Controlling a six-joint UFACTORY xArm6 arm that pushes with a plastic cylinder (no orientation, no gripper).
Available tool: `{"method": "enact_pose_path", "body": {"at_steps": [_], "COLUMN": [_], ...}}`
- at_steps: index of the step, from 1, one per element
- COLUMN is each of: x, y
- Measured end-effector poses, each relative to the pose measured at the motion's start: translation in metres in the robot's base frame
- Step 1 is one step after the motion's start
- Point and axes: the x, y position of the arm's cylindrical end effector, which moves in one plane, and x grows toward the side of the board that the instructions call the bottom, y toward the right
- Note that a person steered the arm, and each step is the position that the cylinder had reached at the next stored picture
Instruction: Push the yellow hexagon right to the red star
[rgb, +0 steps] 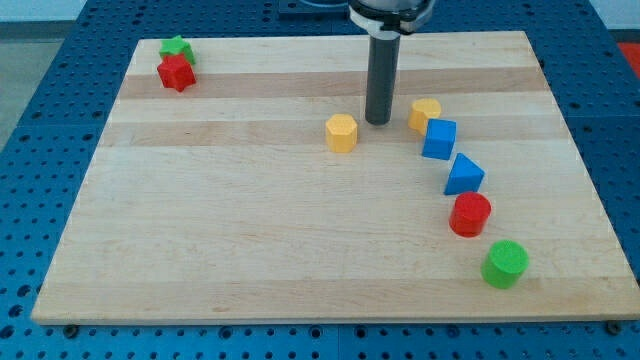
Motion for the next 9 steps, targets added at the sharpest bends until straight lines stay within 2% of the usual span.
{"method": "enact_pose_path", "body": {"at_steps": [2, 3, 4, 5, 8, 9], "x": [0.033, 0.062, 0.073, 0.072, 0.05, 0.042], "y": [-0.035, -0.038, -0.042, -0.042, -0.099, -0.081]}}
